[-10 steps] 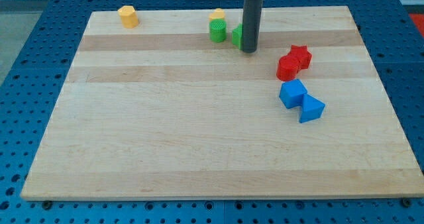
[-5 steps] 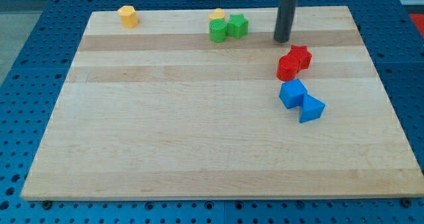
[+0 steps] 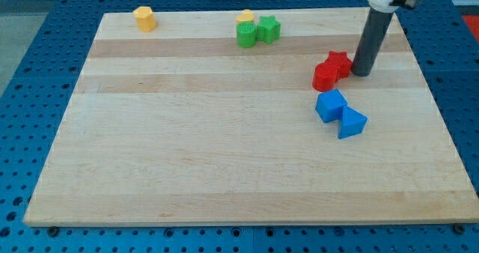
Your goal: Place your arm in between the red blocks
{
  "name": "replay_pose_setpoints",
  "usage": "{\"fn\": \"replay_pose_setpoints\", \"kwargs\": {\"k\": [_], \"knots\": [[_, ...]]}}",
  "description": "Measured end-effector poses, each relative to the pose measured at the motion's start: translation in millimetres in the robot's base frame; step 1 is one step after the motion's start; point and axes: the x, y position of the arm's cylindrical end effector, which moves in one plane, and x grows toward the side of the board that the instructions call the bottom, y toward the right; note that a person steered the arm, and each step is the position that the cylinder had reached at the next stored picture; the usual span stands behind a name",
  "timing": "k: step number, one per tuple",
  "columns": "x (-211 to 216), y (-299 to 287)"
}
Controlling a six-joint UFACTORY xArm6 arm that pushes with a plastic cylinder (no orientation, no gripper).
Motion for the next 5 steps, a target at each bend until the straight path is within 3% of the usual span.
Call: {"fn": "replay_pose_setpoints", "kwargs": {"k": [5], "knots": [[16, -51]]}}
